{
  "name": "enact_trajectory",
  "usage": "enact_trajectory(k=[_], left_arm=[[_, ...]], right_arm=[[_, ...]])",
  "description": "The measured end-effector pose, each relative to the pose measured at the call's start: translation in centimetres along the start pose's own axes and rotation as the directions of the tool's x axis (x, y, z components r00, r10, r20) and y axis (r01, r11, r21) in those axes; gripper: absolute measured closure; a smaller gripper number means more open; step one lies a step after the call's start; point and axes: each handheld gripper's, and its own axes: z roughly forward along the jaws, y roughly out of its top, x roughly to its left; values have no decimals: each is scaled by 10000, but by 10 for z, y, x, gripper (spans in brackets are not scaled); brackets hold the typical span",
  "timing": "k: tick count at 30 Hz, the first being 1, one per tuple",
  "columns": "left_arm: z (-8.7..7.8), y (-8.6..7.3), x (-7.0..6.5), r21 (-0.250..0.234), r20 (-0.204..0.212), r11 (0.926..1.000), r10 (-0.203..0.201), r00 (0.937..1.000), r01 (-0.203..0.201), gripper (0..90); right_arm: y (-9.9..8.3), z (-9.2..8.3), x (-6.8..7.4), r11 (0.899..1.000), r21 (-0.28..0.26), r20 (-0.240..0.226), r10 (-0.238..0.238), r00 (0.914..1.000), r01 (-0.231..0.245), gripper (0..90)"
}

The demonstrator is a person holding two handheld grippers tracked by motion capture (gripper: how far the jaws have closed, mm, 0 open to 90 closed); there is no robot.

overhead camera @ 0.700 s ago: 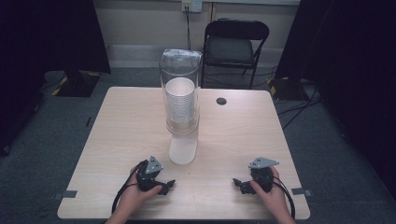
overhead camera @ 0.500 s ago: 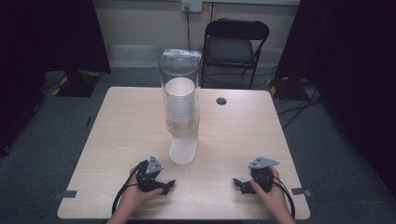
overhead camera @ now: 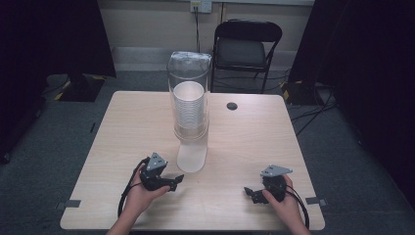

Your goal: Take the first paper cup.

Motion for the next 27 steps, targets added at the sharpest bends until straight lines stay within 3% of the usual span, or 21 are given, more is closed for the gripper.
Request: enact_trajectory(k=[3, 7, 8, 14, 17, 20, 23, 24, 27], left_arm=[[0, 8, 3, -249, 1, 9995, -174, 9998, 174, 180], [0, 15, 5, -347, -112, 9994, -74, 9999, 70, 180], [1, 18, 5, -387, -63, 9989, -272, 9996, 269, 180], [1, 32, 8, -701, -210, 9967, -412, 9989, 397, 180], [2, 38, 10, -700, -287, 9973, -257, 9993, 236, 180], [4, 46, 10, -1049, -353, 9926, -649, 9973, 609, 178], [5, 51, 10, -1115, -443, 9923, -588, 9973, 535, 165], [8, 55, 8, -1441, -359, 9866, -827, 9959, 767, 162], [11, 61, 5, -1576, -311, 9850, -754, 9967, 697, 160]], right_arm=[[0, 0, 0, 10000, 2, 6, -10, 10000, 10, 33], [0, 0, 0, 10000, 3, 6, -9, 10000, 9, 33], [0, 0, 0, 10000, -3, 2, -9, 10000, 9, 33], [0, 0, 0, 10000, 11, 0, 15, 10000, -15, 31], [0, 0, 0, 10000, -1, -4, -4, 10000, 4, 32], [0, 0, 0, 10000, -1, -4, -10, 10000, 10, 31], [0, 0, 0, 10000, 0, -3, -12, 10000, 12, 31], [0, 0, 0, 10000, -1, -7, -9, 10000, 9, 31], [0, 0, 0, 10000, 2, -6, -2, 10000, 2, 32]])
